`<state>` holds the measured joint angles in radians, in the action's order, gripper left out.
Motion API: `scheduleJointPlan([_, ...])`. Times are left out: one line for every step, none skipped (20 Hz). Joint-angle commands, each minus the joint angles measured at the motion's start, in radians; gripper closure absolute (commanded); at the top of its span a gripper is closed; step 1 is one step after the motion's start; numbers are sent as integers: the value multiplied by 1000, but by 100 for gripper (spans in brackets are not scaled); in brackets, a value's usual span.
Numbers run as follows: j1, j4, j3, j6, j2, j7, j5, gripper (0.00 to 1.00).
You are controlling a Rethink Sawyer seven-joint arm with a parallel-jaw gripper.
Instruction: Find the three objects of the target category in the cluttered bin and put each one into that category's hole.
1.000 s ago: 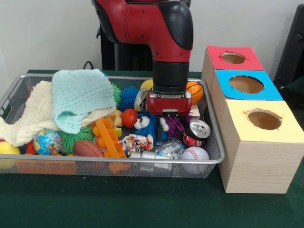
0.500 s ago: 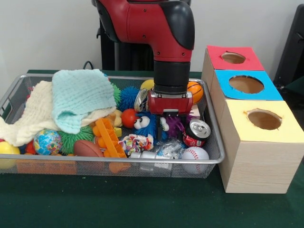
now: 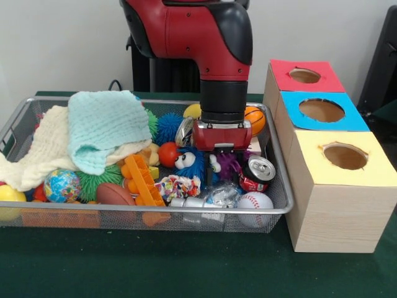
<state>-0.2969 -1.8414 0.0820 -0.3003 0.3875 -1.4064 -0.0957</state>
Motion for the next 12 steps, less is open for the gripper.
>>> scheduleJointPlan([-28,126,94,-149,-39,-210,-58,0])
scheduleJointPlan([-25,127,89,-171,-38,-217,-59,0])
scheduleJointPlan([-22,128,84,-193,-37,-223,-61,0])
scheduleJointPlan([-12,134,73,-219,-37,-225,-56,0])
scheduleJointPlan([-7,145,67,-217,-36,-215,-57,0])
scheduleJointPlan([3,155,58,-157,-28,-195,-39,0])
scheduleJointPlan([21,162,33,-153,-27,-182,-23,0])
scheduleJointPlan([44,167,2,-136,-21,-169,4,0])
scheduleJointPlan([63,169,-26,-125,-17,-159,26,0])
scheduleJointPlan([80,172,-51,-118,-14,-155,42,0])
scheduleJointPlan([96,174,-75,-111,-11,-150,58,0])
scheduleJointPlan([110,174,-97,-119,-10,-150,71,0])
